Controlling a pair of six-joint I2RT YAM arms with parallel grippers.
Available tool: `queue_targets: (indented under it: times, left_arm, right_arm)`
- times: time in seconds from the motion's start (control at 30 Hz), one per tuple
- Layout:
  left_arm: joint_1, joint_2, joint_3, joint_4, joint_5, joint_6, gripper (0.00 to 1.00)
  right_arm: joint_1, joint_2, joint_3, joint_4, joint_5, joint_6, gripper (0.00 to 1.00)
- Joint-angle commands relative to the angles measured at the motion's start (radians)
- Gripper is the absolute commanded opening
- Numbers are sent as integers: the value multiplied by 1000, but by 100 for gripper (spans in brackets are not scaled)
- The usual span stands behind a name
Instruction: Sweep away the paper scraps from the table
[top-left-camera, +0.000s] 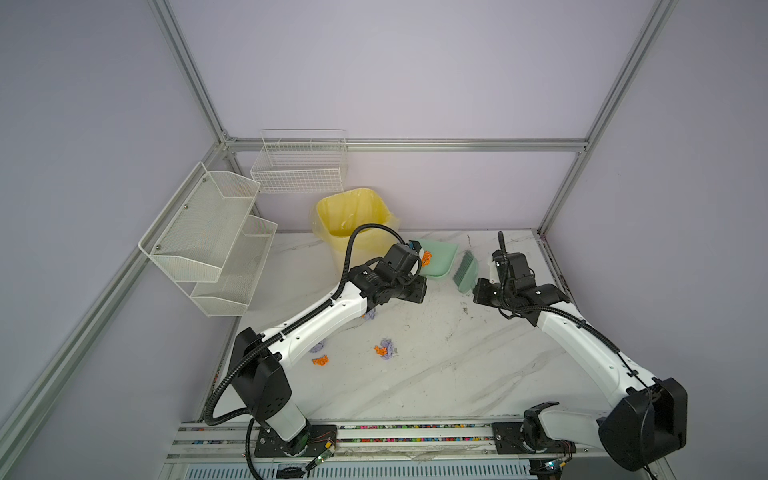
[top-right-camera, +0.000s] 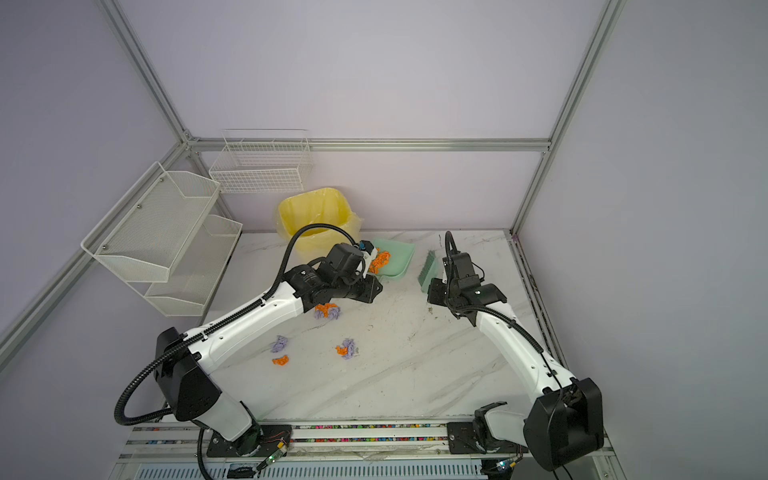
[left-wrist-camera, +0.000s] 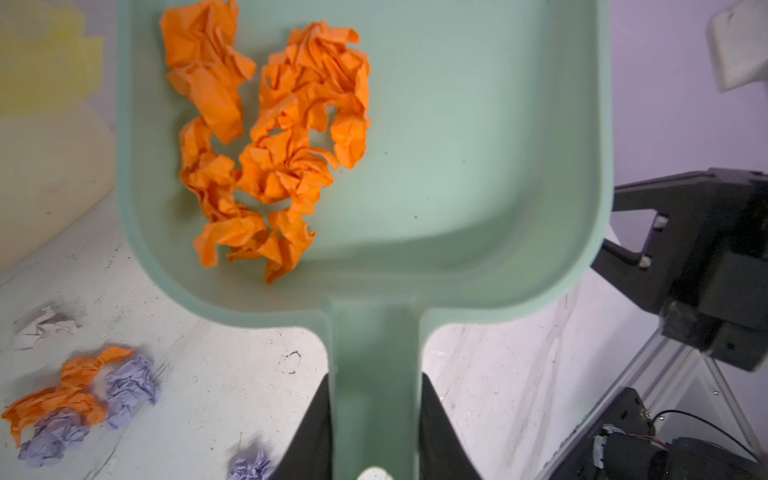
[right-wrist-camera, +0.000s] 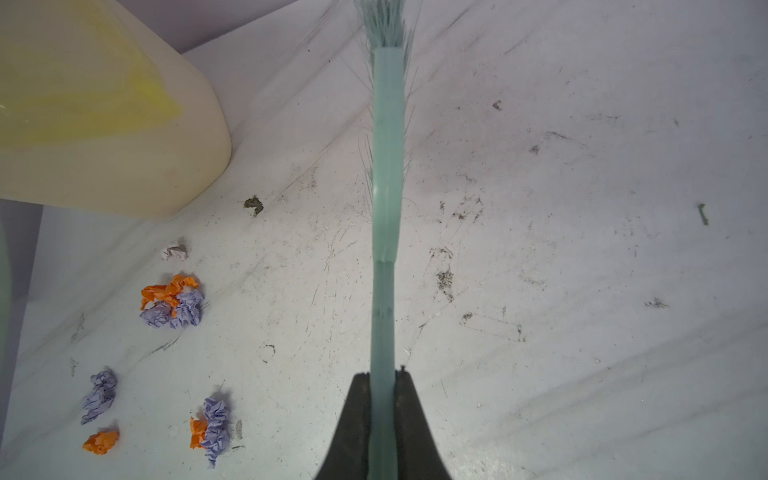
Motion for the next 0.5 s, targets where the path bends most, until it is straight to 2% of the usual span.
queue_targets:
  times: [0.0, 0.27, 0.47]
  left_arm:
    - [17, -34, 116, 21, 83, -34, 12]
    - [72, -42, 148, 18, 144, -72, 13]
    - [131, -30, 156, 33, 238, -103, 12]
  right_arm:
    - [-1, -6, -25, 60, -30, 34, 0]
    - [-1, 2, -31, 69, -40, 23, 0]
    - [-1, 26, -23, 78, -47, 18, 0]
